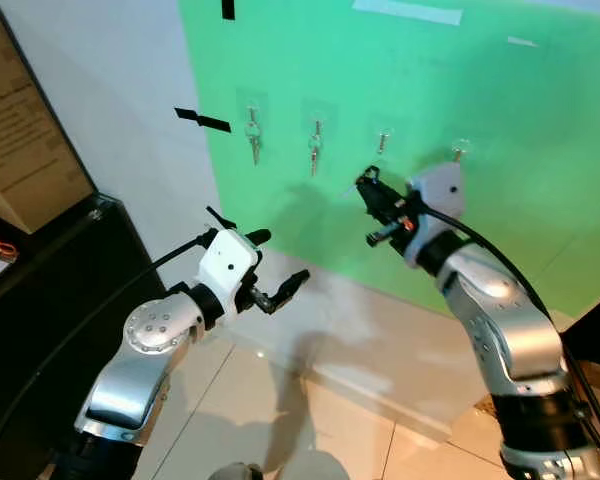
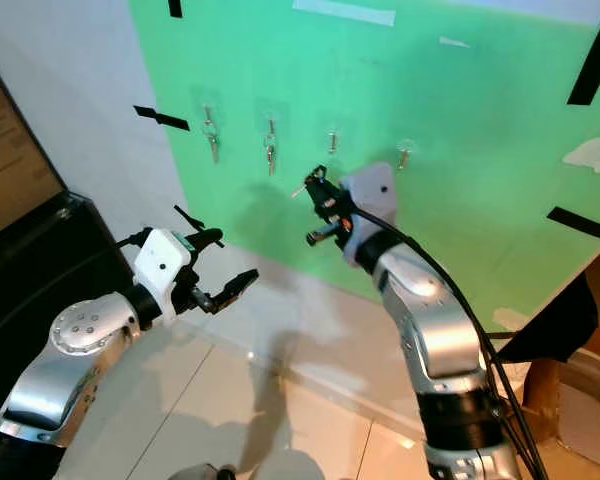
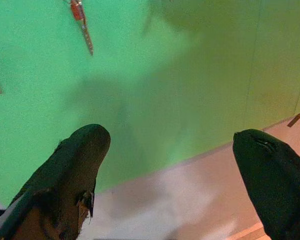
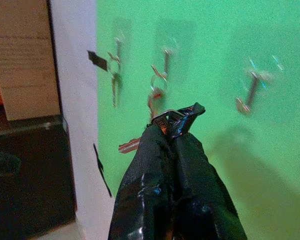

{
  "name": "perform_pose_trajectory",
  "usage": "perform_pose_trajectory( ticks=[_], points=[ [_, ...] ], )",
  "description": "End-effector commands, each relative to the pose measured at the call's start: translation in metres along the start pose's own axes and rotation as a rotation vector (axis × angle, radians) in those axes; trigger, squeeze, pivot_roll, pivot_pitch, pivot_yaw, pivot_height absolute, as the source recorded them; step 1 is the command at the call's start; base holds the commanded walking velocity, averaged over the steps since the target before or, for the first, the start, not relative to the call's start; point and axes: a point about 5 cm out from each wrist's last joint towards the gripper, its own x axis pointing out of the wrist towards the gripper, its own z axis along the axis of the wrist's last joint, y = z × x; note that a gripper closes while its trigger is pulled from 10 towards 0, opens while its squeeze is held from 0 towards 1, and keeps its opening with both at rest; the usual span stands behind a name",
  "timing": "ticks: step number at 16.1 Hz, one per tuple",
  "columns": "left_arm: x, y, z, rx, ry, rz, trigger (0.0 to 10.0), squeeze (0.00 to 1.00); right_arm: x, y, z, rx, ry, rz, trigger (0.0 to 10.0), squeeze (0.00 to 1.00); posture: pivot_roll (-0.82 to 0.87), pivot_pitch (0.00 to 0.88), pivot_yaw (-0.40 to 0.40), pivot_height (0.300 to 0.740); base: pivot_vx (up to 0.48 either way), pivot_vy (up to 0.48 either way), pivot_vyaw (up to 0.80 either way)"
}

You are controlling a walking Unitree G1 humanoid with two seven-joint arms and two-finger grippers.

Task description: Hang keys on a hook

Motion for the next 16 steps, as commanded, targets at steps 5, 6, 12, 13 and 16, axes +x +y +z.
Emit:
perform_pose_trajectory(
  ticks=[5,6,12,13,16],
  points=[
    [-0.007,-0.002,0.001,0.002,0.016,-0.024,10.0,0.0,0.019,0.002,0.01,-0.003,-0.052,0.005,10.0,0.0,-0.04,0.0,0.027,0.74,0.0,0.0,0.0],
    [-0.007,-0.002,0.0,0.002,0.018,-0.025,10.0,0.0,0.021,0.001,0.01,-0.001,-0.052,0.002,10.0,0.0,-0.04,0.0,0.027,0.74,0.0,0.0,0.0],
    [-0.011,-0.002,0.001,0.004,0.028,-0.031,10.0,0.0,0.031,-0.014,0.007,0.054,-0.047,-0.129,10.0,0.0,-0.03,0.0,0.027,0.74,0.0,0.0,0.0],
    [-0.011,-0.001,0.004,-0.011,0.01,-0.031,10.0,0.0,0.03,-0.016,0.005,0.065,-0.04,-0.137,10.0,0.0,-0.03,0.0,0.032,0.74,0.0,0.0,0.0],
    [-0.01,0.0,0.008,-0.024,-0.012,-0.032,10.0,0.0,0.031,-0.015,-0.001,0.115,-0.011,-0.12,10.0,0.0,-0.03,0.0,0.037,0.74,0.0,0.0,0.0]
  ],
)
